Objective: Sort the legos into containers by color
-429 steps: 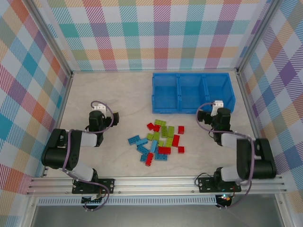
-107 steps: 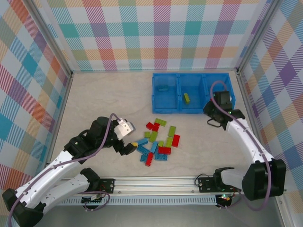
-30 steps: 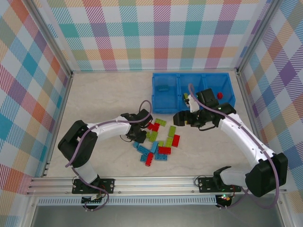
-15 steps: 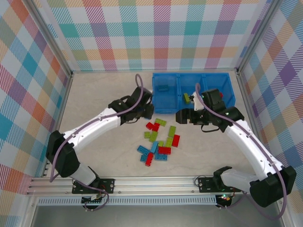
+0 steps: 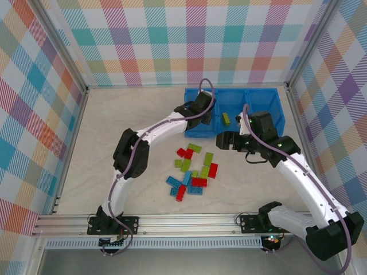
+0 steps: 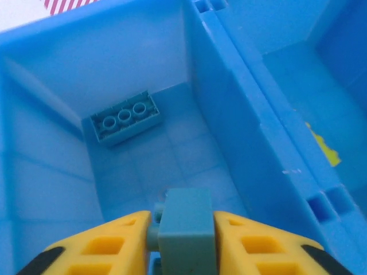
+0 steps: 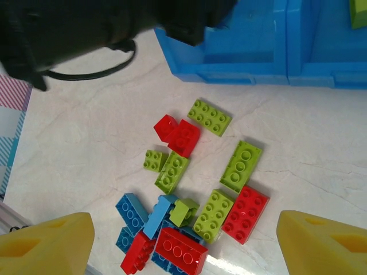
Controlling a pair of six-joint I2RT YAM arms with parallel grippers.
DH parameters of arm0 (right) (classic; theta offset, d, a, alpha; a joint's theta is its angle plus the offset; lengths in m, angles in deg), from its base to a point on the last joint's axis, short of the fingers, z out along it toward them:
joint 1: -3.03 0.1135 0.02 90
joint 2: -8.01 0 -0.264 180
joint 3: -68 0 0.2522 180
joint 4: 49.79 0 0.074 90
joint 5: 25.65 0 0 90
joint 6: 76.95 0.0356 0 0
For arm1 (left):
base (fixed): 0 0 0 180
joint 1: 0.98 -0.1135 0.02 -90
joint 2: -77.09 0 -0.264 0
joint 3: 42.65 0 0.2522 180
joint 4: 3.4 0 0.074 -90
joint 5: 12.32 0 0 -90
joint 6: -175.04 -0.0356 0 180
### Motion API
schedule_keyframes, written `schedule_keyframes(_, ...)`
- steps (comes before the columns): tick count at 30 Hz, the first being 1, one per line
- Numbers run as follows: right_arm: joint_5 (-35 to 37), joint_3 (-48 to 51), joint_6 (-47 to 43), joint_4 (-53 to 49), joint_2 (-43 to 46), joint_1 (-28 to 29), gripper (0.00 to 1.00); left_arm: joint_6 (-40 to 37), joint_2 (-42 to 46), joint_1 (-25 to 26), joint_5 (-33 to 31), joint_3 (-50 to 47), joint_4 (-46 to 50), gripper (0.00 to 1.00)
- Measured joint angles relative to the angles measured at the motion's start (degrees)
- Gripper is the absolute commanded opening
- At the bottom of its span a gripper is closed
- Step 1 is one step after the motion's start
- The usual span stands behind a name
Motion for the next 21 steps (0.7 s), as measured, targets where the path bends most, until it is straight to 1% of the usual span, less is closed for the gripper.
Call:
schedule_keyframes(1, 0.17, 0.0, 0.0, 0.02, 0.39, 0.0, 0.84, -0.44, -0.83, 0.0, -0.22, 1.14, 0.0, 0.49)
schedule_keyframes(3, 0.37, 0.0, 0.0, 0.04, 0.74, 0.0, 0.84, -0.98, -1.44, -0.11, -0.39, 3.08, 0.11, 0.5)
schedule_keyframes(5, 0.55, 0.0, 0.0, 0.04, 0.72, 0.0, 0.84, -1.07, -1.36, -0.13, -0.61, 4.57, -0.04, 0.47)
schedule_keyframes(7, 0.72, 0.0, 0.0, 0.07, 0.72, 0.0, 0.84, -1.03, -0.39, -0.15, -0.55, 4.52, -0.24, 0.46)
schedule_keyframes(9, 1.11, 0.0, 0.0, 0.04, 0.7, 0.0, 0.83, -0.76, 2.1, -0.15, -0.04, 1.84, -1.07, 0.46)
schedule_keyframes(12, 1.84, 0.0, 0.07, 0.04, 0.15, 0.0, 0.83, -0.39, 10.86, -0.15, 2.1, -8.15, -2.75, 0.46)
schedule_keyframes(16, 2.51, 0.0, 0.52, -0.07, -3.98, 0.48, 0.81, -2.01, 28.37, -0.02, 6.99, -22.6, -5.22, 0.47)
schedule_keyframes(18, 3.5, 0.0, 0.85, -0.17, -7.21, 1.51, 0.79, -4.26, 38.12, 0.26, 9.53, -28.33, -5.92, 0.48)
schedule_keyframes(21, 7.21, -0.17, 2.32, -0.59, -14.03, 4.24, 0.77, -9.6, 51.69, 1.49, 12.96, -34.73, -4.55, 0.51)
